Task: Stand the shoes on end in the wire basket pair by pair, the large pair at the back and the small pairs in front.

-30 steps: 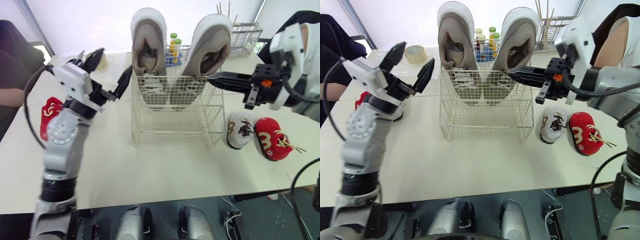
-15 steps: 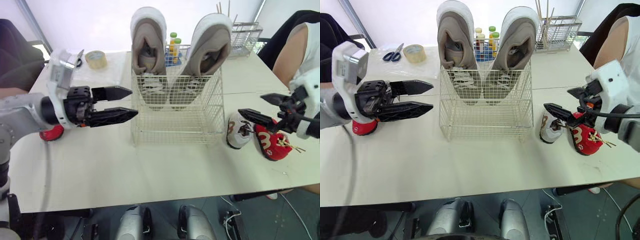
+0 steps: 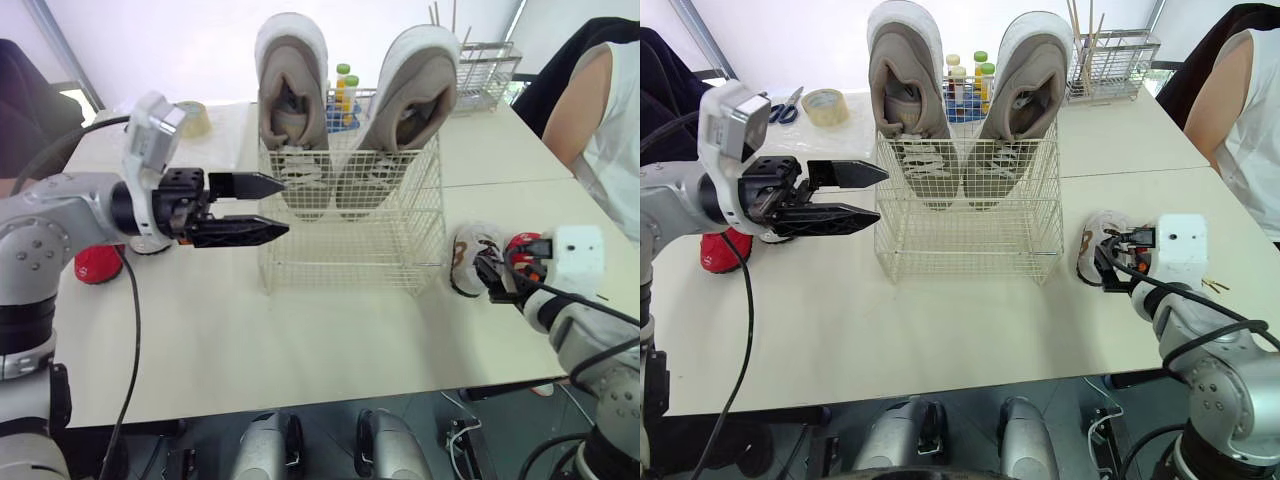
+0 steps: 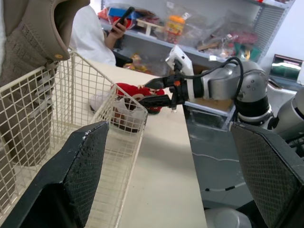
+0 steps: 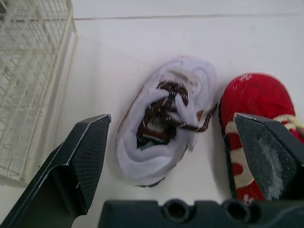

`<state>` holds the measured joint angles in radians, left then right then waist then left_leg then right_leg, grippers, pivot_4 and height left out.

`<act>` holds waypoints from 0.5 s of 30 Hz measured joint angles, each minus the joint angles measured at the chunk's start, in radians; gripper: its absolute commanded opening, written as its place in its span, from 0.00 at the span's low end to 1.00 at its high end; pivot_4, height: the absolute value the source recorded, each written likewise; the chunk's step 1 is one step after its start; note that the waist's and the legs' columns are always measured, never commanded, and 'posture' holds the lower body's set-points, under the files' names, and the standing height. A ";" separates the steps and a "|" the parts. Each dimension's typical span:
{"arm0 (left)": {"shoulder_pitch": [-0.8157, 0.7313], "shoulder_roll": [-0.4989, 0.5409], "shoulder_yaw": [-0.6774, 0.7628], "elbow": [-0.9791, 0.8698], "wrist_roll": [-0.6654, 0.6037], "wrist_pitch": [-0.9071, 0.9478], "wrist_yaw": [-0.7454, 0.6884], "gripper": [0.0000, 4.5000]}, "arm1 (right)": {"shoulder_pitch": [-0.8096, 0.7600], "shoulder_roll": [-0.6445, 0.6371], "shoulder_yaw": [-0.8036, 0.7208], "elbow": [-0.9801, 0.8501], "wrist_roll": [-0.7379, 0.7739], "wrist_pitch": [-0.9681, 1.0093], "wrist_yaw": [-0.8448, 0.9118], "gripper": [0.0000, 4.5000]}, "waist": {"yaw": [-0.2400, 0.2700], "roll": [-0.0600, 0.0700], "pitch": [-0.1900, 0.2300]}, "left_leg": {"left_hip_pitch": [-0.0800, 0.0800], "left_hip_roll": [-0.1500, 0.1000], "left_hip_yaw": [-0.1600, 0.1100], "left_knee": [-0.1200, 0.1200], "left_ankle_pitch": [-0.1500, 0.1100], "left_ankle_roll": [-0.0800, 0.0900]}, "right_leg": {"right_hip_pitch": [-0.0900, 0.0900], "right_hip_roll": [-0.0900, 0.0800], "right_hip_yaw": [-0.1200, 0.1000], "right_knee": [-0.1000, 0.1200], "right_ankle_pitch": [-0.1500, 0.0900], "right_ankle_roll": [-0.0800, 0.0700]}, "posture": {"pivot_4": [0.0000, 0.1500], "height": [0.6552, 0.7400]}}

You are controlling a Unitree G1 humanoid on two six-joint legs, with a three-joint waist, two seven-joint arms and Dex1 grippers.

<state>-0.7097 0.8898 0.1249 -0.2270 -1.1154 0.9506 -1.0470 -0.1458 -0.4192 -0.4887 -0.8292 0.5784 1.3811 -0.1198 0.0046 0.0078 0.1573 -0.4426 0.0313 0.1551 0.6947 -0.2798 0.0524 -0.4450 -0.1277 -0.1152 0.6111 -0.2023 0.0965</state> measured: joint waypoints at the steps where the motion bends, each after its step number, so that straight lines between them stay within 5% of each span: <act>1: 0.000 -0.005 0.000 0.000 0.005 0.000 -0.002 0.94 | 0.009 0.017 0.019 0.002 -0.013 -0.012 -0.001 0.99 | -0.001 0.000 0.000 | 0.000 0.000 0.000 0.000 0.000 0.000 | 0.000 0.000 0.000 0.000 0.000 0.000 | 1.00 1.00; 15: 0.034 -0.009 0.017 -0.060 0.010 0.028 0.048 0.94 | 0.021 0.085 0.175 0.177 -0.179 -0.219 0.011 0.99 | -0.020 0.000 0.000 | 0.002 0.000 0.000 -0.005 0.004 -0.002 | 0.000 0.002 0.001 0.000 0.000 0.000 | 1.00 1.00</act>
<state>-0.6752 0.8809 0.1419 -0.2867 -1.1054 0.9787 -0.9991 -0.1246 -0.3347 -0.3140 -0.6524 0.3990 1.1624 -0.1088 -0.0156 0.0079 0.1574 -0.4404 0.0311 0.1550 0.6893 -0.2756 0.0505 -0.4452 -0.1262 -0.1141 0.6108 -0.2024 0.0968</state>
